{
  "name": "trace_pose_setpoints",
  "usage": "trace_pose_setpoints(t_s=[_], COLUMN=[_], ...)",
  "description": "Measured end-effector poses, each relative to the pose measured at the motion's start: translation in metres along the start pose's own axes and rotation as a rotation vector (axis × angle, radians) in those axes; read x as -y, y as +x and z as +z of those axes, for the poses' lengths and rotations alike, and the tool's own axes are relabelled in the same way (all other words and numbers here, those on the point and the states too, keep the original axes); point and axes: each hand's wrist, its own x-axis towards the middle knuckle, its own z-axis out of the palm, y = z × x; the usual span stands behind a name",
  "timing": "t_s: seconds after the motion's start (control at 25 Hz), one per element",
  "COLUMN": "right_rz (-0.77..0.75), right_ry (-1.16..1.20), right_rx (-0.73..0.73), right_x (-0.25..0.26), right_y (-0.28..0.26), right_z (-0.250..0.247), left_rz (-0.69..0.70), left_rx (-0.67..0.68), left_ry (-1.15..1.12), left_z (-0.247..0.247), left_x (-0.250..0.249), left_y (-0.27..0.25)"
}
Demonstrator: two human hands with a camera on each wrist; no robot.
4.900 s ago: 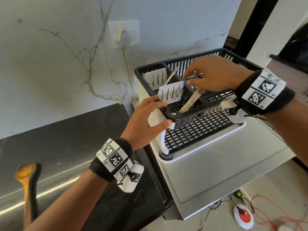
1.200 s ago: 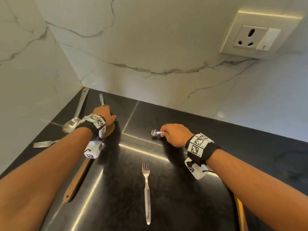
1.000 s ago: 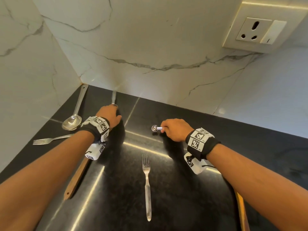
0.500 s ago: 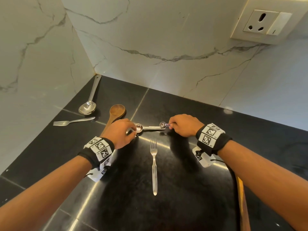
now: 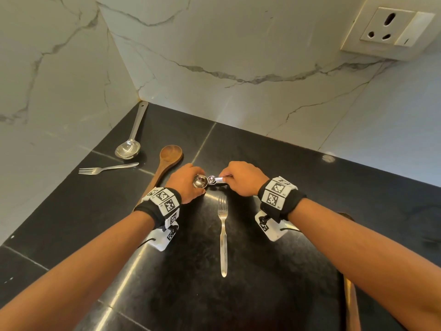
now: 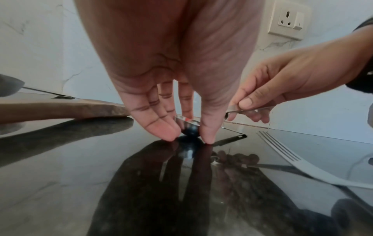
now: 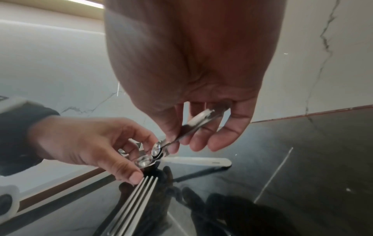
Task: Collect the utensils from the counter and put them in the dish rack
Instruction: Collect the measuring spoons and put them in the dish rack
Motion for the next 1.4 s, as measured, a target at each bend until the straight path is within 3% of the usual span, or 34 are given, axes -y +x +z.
trace_pose_setpoints(t_s=[0.28,0.56,0.68,0.84,0.92,1.08,1.4], right_rz=[-0.098,-0.147,-0.132,-0.104,-0.07,0.086,0.49], right_ry=[0.072,-0.192,-0.056,0.105,0.092,-0.148,-0.342], right_rx=[-0.069,-0.064,0.04,0.026,-0.006,-0.113,-0.312], right_x=[0.011,0.029,0.028,0.012,-0.001,-0.044,-0.149], right_y=[0.004,-0.044,-0.082,-0.135,-0.17,-0.259,-0.478], right_z=[0.006,-0.036,-0.054,-0.069,-0.072,-0.087,-0.178], left_rz=[0.049,0.213,0.303,0.402,0.459,0.551,0.796], left_rx=[-0.124,-0.237,-0.285,-0.302,-0.269,-0.098,0.067], left_ry=[-0.19,-0.286,-0.338,-0.42,-0.434,-0.51,-0.522], left_z=[-0.006,-0.016,-0.018,-0.015,-0.005,0.024,0.069], left_x=[-0.013,-0.038,-0.061,-0.1,-0.126,-0.195,-0.366], left_y=[-0.026,-0.073,-0.097,-0.115,-0.119,-0.128,-0.157])
